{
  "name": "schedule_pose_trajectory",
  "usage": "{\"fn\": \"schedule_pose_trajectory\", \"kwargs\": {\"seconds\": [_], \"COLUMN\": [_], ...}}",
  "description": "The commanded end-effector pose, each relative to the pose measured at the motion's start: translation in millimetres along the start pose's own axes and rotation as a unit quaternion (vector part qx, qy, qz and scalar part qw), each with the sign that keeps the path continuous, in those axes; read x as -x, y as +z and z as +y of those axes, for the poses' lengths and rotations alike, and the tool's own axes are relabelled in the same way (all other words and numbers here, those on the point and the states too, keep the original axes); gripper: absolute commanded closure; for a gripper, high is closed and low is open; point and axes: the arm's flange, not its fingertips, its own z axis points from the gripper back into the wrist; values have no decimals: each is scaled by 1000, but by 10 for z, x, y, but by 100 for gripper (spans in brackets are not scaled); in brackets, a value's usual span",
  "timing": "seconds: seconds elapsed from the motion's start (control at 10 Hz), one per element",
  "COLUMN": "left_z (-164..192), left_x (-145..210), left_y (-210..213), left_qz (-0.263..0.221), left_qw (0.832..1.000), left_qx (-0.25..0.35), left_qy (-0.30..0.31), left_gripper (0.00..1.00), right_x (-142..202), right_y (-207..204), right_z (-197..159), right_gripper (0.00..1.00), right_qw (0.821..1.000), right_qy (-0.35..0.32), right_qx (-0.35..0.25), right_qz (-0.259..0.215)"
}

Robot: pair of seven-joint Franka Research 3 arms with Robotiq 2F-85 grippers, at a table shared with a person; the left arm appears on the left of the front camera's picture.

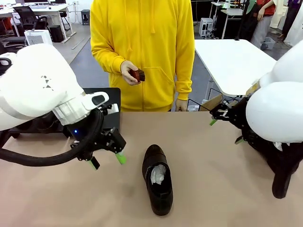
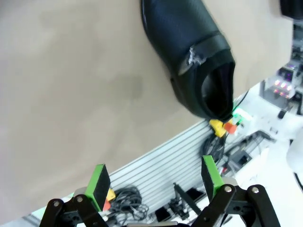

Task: Organize the shoes by placing them on the stand.
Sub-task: Place the Shoe from the middle of the table onto the Shoes Stand.

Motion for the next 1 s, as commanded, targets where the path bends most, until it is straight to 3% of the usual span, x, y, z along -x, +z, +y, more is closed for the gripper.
{"fn": "schedule_pose_trajectory", "kwargs": {"seconds": [0.0, 0.1, 0.2, 0.3, 0.4, 0.6, 0.9], "left_z": [-19, -19, 24, -183, -444, -974, -1560], "left_x": [34, 34, -1, -28, -46, 45, 96], "left_y": [-60, -60, 33, -129, -270, -425, -782], "left_qz": [21, 21, -2, 43, 55, -28, -79], "left_qw": [1000, 1000, 1000, 999, 998, 999, 987], "left_qx": [-16, -16, 0, 3, -1, -19, -102], "left_qy": [-16, -16, 1, 2, -3, 40, 94], "left_gripper": [0, 0, 0, 0, 0, 0, 0], "right_x": [113, 84, -95, -95, -95, -95, -95], "right_y": [-211, -333, -55, -55, -55, -55, -55], "right_z": [-458, -526, -80, -80, -80, -80, -80], "right_gripper": [0, 0, 0, 0, 0, 0, 0], "right_qw": [997, 994, 999, 999, 999, 999, 999], "right_qy": [-72, -96, -33, -33, -33, -33, -33], "right_qx": [31, 43, 13, 13, 13, 13, 13], "right_qz": [-6, 10, 0, 0, 0, 0, 0]}}
